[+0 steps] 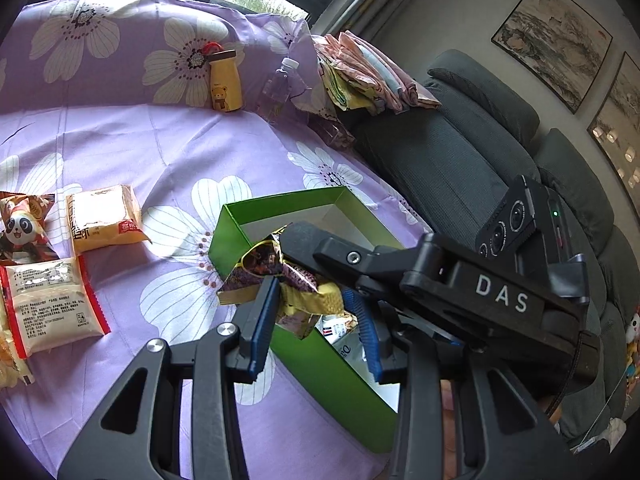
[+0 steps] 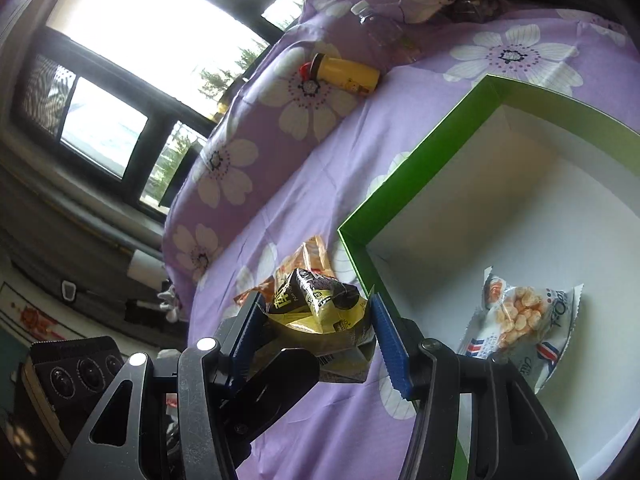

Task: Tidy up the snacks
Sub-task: 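Carry the chip bag with the right gripper over the green box, then lower the chip bag with the right gripper into the green box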

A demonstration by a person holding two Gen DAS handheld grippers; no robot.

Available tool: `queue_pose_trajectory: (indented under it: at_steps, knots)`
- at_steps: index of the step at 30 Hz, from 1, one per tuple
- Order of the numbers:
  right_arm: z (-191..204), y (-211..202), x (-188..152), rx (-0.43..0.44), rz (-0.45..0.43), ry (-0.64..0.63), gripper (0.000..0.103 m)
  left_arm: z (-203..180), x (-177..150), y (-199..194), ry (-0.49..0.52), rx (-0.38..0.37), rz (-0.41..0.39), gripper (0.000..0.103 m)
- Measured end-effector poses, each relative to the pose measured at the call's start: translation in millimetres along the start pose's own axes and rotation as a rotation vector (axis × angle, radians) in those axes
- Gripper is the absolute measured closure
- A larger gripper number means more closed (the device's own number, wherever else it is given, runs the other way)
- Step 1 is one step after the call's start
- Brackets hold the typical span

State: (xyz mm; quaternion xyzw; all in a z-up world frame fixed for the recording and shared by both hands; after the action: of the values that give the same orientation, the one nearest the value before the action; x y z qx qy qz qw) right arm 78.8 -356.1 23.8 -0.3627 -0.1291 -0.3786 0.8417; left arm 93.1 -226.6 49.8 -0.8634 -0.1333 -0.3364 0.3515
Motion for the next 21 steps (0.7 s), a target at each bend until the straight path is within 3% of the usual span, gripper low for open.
queue_pose_trajectory:
  at_steps: [21]
  knots:
    - [-43.6, -29.6, 18.4, -0.01, -0.102, 0.127, 0.046, -38.4, 2.6, 46.1, 0.103, -0.023, 0.068, 0.066]
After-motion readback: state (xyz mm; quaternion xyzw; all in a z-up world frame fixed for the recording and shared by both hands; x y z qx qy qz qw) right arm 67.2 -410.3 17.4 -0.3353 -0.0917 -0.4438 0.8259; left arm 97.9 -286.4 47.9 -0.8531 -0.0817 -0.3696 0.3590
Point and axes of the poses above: each gripper's, at about its wrist camera, not at the fingertips, and y roughly the way its jaws point, z to its left, x to its top, the point moved 2 cm from there along y, roughly the way its jaws point, and after that the axes turned 1 degree about -z, right-handed, at the moved point
